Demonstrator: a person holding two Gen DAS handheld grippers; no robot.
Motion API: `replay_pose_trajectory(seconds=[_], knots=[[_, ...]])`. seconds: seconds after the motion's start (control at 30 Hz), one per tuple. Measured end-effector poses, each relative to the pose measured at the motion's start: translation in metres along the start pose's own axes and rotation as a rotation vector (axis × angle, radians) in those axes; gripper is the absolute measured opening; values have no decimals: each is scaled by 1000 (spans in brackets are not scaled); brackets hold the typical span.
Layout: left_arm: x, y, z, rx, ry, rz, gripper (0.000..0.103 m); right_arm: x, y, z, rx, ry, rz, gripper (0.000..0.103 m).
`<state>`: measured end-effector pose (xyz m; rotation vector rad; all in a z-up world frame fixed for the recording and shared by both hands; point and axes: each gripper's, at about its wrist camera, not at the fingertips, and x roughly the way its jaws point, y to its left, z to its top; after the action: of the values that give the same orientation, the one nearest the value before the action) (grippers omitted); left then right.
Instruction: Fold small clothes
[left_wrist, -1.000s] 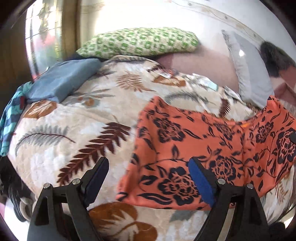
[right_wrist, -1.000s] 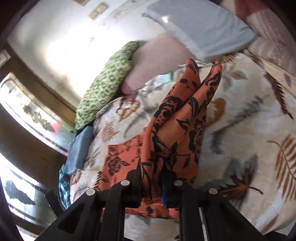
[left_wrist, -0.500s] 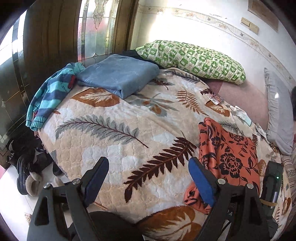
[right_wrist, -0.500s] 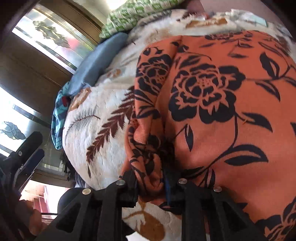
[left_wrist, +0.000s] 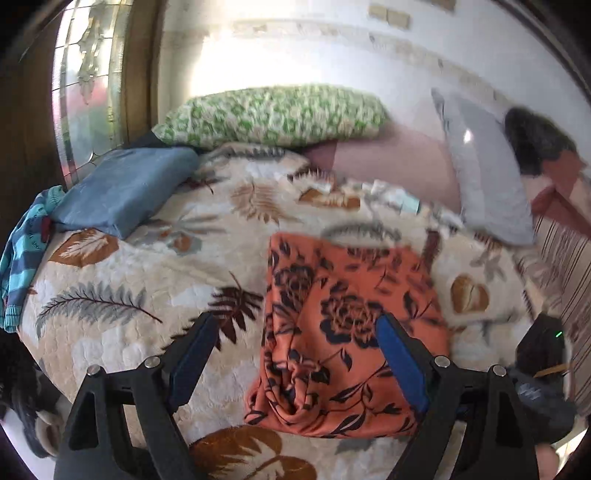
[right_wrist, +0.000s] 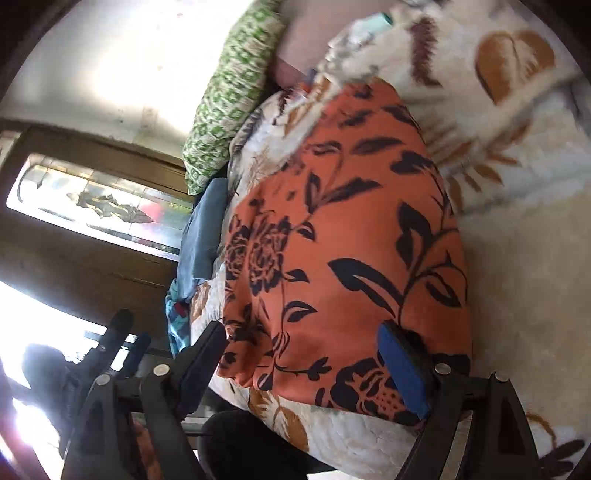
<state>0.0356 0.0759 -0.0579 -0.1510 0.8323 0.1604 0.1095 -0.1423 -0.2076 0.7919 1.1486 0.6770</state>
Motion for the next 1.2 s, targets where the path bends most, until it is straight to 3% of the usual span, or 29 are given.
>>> replay_pose_trajectory(seconds=[0.07,0.1,0.17,0.3,0.37,0.4,0.47,0.5,0.57,0.63,0.7,0.8,0.9,0.97,1.0,1.07,1.2], knots=[[62,-11,-22,101,226,162,87,-7,-5,6,31,11,60,86],[83,-7,-33,93,302,168,87,-11,0,12,19,15,64,86],[76,3,-35,17,251,126,89,-17,16,25,-40,0,66,86],[74,-5,-32,86,248,145,88,-20,35,68,-75,3,128,86],[74,-4,-33,75,250,134,89,1,38,90,-51,55,186,86],[74,-2,-34,68,253,127,89,14,35,98,-41,87,176,86],[76,0,-35,63,254,115,89,49,12,108,-23,152,51,86],[78,1,-34,63,260,111,89,65,-7,110,40,187,53,86],[76,4,-33,51,269,99,89,57,-12,112,105,151,92,85],[70,6,-27,26,266,81,87,47,10,113,14,152,51,86],[56,5,-17,8,212,46,87,36,28,114,-70,139,28,86],[40,-6,-3,22,129,17,87,31,37,131,-65,94,99,86],[59,-15,-5,62,168,43,87,47,25,148,-36,71,96,86],[88,-15,-16,73,270,75,89,76,-1,155,27,80,-4,86],[94,-13,-20,49,288,53,89,84,-14,154,63,69,12,85],[91,-7,-20,12,281,36,90,78,-9,153,40,19,17,85],[88,-5,-18,32,278,27,90,55,19,142,-31,58,-16,85]])
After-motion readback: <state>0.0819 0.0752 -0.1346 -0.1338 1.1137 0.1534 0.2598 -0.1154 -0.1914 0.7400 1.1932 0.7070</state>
